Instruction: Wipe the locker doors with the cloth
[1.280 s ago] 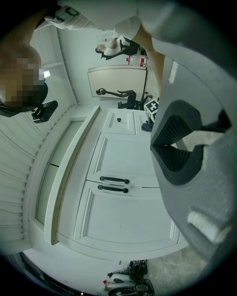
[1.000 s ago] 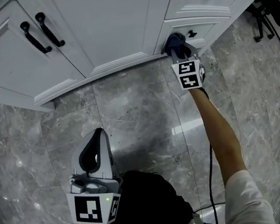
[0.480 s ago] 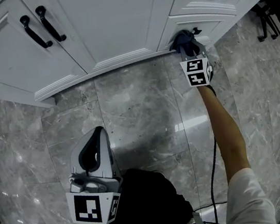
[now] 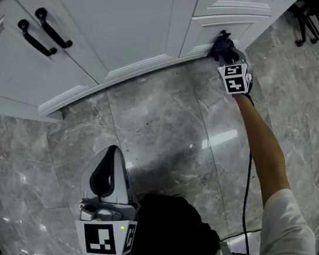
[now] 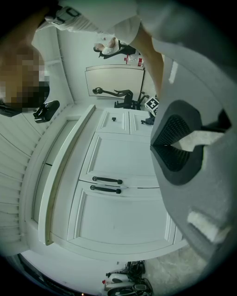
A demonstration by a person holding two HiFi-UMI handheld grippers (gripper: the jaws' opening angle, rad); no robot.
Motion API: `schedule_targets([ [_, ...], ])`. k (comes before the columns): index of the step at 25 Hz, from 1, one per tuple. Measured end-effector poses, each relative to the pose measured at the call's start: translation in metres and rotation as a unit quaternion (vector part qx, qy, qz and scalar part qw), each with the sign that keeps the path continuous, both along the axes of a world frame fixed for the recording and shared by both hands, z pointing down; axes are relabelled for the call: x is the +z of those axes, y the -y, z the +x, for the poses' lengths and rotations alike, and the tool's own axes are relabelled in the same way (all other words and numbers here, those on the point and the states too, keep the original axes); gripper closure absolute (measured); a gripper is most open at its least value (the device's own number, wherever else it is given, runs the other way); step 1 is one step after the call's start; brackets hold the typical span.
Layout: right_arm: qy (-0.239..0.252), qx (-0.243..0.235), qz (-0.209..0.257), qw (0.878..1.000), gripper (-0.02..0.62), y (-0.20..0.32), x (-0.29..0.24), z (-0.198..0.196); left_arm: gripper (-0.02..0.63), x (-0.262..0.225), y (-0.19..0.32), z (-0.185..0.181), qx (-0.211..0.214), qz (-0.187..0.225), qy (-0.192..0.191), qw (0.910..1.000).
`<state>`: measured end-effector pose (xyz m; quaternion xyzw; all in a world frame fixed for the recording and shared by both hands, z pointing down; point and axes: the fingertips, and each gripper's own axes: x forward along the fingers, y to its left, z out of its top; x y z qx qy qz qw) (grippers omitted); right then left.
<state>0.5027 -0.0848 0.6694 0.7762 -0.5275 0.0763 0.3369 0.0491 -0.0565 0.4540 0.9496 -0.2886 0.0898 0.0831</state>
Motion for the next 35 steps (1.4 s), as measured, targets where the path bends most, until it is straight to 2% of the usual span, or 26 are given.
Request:
schedule_targets([
  [4, -0.004, -0.003, -0.002, 1.0, 0.511, 0.0, 0.0, 0.002, 0.604, 0.001, 0.001, 0.0, -0.002, 0.0, 0.002, 1.0],
  [8, 0.021, 0.026, 0.014, 0.999, 0.511, -0.006, -0.001, 0.018, 0.604, 0.001, 0.001, -0.001, -0.002, 0.001, 0.001, 1.0],
  [17, 0.031, 0.046, 0.015, 0.998, 0.511, -0.01, -0.013, 0.03, 0.604, 0.0, 0.0, -0.006, -0.004, -0.001, 0.002, 1.0],
  [21, 0.031, 0.058, 0.033, 0.997, 0.511, -0.01, -0.03, 0.041, 0.604, -0.004, 0.0, -0.005, -0.003, 0.0, -0.001, 1.0],
  [35, -0.019, 0.051, 0.041, 0.998, 0.511, -0.01, -0.103, 0.059, 0.604, -0.017, -0.005, -0.012, -0.005, 0.007, -0.015, 0.9999],
])
